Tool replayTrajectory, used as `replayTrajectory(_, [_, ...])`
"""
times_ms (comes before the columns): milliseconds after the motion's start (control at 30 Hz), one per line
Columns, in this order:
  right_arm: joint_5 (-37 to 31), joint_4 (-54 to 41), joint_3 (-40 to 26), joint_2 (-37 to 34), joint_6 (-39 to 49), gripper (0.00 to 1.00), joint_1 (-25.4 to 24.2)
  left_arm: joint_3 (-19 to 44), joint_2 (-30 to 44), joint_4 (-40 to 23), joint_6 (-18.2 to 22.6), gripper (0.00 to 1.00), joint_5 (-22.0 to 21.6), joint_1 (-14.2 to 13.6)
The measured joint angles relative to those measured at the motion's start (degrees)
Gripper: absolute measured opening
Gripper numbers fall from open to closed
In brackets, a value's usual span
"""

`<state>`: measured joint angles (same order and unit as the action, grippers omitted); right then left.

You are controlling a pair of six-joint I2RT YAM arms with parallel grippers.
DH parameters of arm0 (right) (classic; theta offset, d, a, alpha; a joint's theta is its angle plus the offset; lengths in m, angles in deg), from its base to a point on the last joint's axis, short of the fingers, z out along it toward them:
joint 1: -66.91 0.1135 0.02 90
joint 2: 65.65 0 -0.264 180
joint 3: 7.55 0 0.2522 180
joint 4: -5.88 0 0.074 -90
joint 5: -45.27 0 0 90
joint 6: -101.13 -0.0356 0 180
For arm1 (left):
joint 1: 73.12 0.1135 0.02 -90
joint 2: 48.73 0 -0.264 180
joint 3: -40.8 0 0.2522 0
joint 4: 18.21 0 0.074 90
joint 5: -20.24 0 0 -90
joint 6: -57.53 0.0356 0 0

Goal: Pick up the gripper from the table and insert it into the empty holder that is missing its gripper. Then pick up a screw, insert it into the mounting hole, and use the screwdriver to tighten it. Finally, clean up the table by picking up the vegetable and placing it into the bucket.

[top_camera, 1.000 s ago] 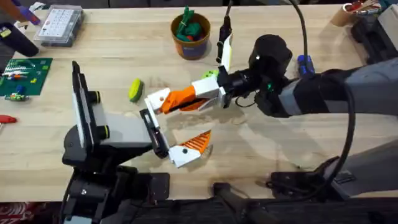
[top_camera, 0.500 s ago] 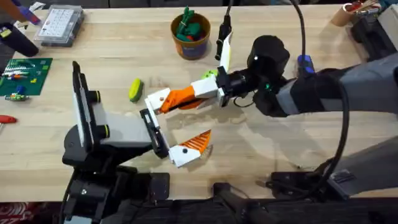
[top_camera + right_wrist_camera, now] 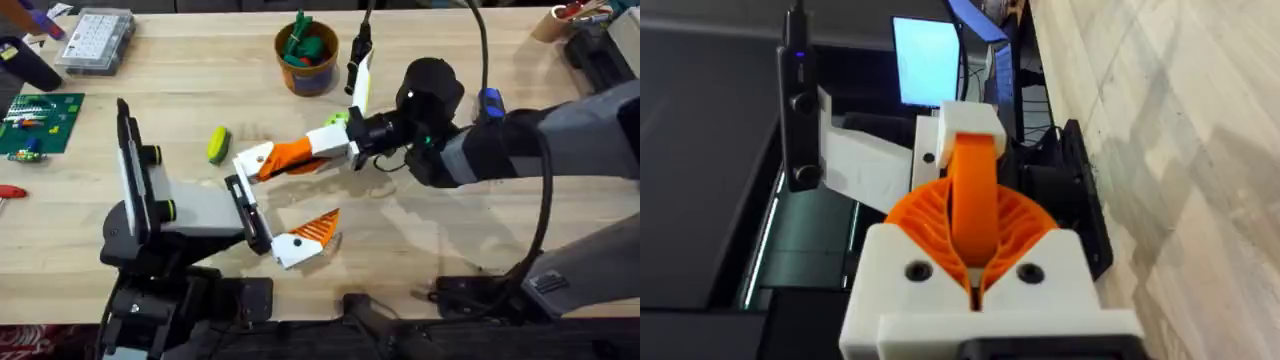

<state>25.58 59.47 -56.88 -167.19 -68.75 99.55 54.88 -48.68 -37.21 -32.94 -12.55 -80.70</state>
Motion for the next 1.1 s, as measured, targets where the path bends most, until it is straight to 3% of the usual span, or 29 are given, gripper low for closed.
replayTrajectory(1100, [-0.21, 1.65, -0.1, -0.82, 0.99, 0.021, 0.06, 0.0, 0.0, 0.0, -0.02, 0.99, -0.01, 0.0])
